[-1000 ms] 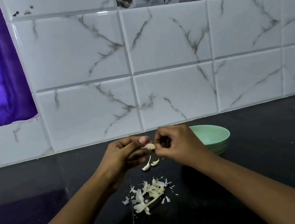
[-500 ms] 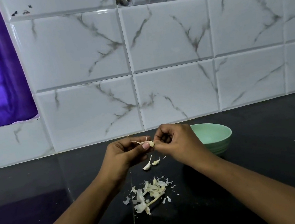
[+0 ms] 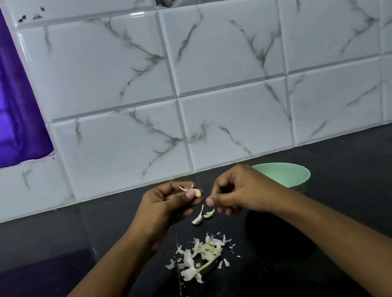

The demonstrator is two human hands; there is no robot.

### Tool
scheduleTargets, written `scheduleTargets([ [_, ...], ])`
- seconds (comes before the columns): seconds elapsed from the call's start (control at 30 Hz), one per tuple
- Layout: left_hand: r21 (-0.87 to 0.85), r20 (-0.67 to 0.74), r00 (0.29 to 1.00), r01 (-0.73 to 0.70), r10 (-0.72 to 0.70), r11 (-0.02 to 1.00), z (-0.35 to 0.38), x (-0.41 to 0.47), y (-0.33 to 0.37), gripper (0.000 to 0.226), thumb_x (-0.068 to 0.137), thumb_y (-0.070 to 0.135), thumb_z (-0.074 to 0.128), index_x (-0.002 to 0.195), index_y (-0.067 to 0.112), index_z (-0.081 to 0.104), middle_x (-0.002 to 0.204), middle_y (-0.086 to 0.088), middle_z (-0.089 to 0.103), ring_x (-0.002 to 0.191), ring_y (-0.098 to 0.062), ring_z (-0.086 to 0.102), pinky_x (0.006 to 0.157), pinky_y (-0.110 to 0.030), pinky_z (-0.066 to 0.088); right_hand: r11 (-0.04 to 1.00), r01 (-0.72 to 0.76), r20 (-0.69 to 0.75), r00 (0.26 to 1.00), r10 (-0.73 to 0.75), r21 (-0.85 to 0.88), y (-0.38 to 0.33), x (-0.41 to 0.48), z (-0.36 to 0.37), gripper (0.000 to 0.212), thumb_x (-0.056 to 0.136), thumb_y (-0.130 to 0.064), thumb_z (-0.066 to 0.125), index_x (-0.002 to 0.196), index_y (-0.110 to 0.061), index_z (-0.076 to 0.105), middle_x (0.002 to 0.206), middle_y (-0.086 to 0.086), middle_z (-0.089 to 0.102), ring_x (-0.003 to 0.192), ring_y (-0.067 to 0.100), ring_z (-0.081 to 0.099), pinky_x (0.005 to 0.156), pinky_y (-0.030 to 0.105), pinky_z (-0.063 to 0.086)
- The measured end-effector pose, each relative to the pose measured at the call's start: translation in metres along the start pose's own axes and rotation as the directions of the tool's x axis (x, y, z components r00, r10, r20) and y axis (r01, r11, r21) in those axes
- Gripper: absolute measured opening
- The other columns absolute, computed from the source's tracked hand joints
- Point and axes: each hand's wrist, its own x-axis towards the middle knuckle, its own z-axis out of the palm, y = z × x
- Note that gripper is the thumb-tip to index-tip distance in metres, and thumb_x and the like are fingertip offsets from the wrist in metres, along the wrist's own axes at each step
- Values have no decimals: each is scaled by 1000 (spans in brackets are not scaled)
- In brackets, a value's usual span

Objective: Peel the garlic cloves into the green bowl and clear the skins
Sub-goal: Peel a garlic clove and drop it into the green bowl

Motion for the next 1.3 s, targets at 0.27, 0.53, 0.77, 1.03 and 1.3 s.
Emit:
scheduleTargets([
  [0.27,-30,-6,999,53,-54,998,1,0,-2,9,86,11,59,87,9,68,78,-1,73,74,-6,71,55,-15,52,997,83,-72,994,-83,-6,4,2,4,19,76,-5,76,77,-19,64,62,-3,65,57,11,60,56,29,56],
  [0.53,-32,7,999,37,-37,999,5,-1,-3,12,86,16,59,86,7,67,81,-7,74,75,-8,71,58,-17,53,942,244,-247,922,-299,-231,8,4,16,12,75,-13,78,84,-17,71,73,-5,69,61,4,60,63,27,52],
  [0.77,121,-4,999,-32,33,992,4,-3,2,25,70,20,70,89,4,69,80,-9,74,66,-13,70,57,-20,54,979,197,-287,942,-175,51,8,7,11,15,79,-8,74,83,-22,72,77,1,73,67,14,68,62,27,57],
  [1.03,201,-31,994,-97,106,975,3,-2,2,4,79,8,69,79,5,71,67,-8,70,53,-14,65,51,-20,51,963,236,-276,941,-194,128,5,3,9,16,79,-2,73,81,-17,67,71,4,70,64,17,70,62,31,57],
  [1.3,252,13,989,-146,147,957,3,-3,3,8,78,13,69,80,5,70,69,-9,71,60,-14,67,56,-20,53,958,206,-200,966,-166,199,3,2,3,16,78,1,72,80,-13,64,74,8,68,68,17,69,58,23,54],
])
